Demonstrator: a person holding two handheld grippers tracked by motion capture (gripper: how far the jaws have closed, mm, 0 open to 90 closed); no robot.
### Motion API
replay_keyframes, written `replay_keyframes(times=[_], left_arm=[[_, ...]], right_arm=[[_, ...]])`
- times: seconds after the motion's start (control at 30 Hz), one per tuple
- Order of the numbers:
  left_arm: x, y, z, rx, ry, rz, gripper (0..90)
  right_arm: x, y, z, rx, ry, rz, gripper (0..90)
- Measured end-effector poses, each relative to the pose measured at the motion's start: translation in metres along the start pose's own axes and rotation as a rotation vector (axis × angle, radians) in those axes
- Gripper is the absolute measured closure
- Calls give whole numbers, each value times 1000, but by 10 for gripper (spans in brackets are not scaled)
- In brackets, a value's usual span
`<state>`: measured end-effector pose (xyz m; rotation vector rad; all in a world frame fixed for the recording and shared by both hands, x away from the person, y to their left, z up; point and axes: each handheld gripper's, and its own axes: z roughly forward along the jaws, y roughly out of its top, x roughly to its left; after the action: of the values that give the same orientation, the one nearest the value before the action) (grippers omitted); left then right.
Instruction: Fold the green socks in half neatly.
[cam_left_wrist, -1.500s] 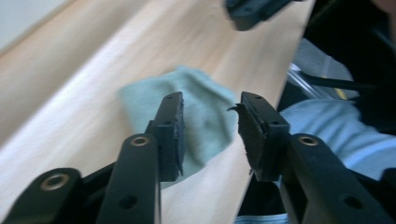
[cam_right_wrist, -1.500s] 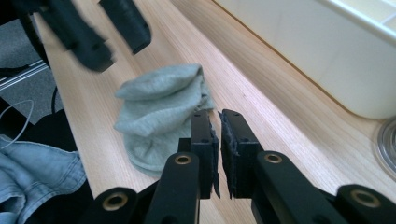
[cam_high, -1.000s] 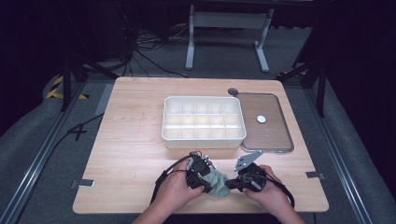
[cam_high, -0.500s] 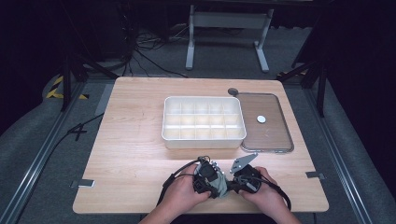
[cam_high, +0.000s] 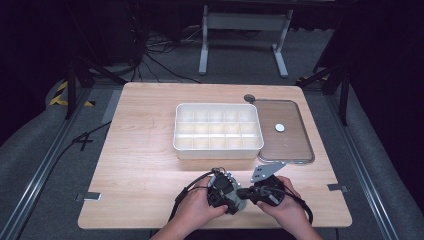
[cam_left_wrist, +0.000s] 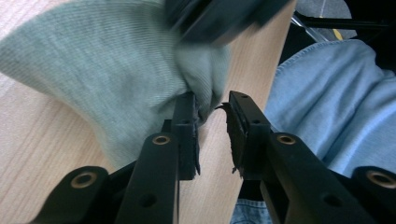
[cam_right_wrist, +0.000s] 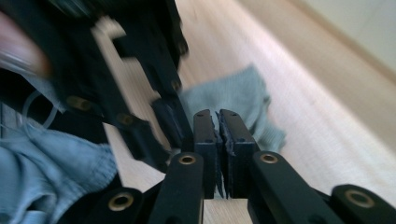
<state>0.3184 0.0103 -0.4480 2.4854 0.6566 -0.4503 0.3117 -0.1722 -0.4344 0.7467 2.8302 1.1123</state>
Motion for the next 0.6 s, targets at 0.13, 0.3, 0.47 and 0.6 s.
replay_keyframes(times=[0.13,0.3,0.47,0.6], left_arm=[[4,-1,-12,-64,-16,-12,746],[15,-1,-29,-202,130,-23,833],[22,4,-13,-97,239,14,875],[22,3,-9,-66,219,-34,887]], right_arm=[[-6,-8,14,40,-8,16,867],[-10,-10,17,27,14,10,869],[-10,-10,17,21,13,-18,861],[-13,-14,16,22,-32,-33,862]])
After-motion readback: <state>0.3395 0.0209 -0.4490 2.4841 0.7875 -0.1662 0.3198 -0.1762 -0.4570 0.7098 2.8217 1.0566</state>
